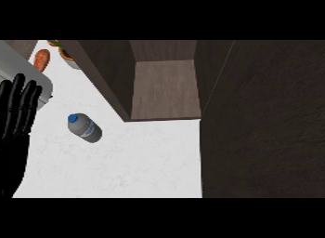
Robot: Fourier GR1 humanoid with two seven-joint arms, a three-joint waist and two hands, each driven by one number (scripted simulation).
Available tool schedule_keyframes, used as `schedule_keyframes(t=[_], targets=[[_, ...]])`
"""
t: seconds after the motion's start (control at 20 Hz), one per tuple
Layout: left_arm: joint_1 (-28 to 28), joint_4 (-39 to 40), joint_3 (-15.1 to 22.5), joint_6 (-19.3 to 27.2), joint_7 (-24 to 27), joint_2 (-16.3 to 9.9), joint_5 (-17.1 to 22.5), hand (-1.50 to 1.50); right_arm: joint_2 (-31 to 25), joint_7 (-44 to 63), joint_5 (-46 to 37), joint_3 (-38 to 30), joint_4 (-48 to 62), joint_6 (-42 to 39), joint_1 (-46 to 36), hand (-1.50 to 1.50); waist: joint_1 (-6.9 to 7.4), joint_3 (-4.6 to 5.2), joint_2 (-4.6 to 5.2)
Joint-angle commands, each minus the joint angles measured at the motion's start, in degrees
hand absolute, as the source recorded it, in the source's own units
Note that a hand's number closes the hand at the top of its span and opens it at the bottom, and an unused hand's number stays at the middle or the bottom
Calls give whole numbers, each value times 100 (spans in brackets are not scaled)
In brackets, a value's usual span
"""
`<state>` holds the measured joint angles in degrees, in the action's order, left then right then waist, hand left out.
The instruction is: Pick up the bottled water, place it into the cabinet and close the cabinet
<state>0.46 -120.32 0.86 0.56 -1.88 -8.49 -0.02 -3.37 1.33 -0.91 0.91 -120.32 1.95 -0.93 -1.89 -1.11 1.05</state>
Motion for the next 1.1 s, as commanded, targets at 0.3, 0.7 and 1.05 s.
schedule_keyframes(t=[0.3,0.7,1.05], targets=[[-153,351,741,-387,-867,495,776,-150,1,298,887,543,-563,-846,1245,-150,102,111,-113],[-80,-1160,1271,150,-2584,635,776,-150,-534,1226,2054,49,-2191,-1235,2329,-150,133,107,-133],[158,-1527,1933,491,-2807,842,118,-150,-519,1790,2455,-261,-2819,-1116,2297,-150,141,111,-123]])
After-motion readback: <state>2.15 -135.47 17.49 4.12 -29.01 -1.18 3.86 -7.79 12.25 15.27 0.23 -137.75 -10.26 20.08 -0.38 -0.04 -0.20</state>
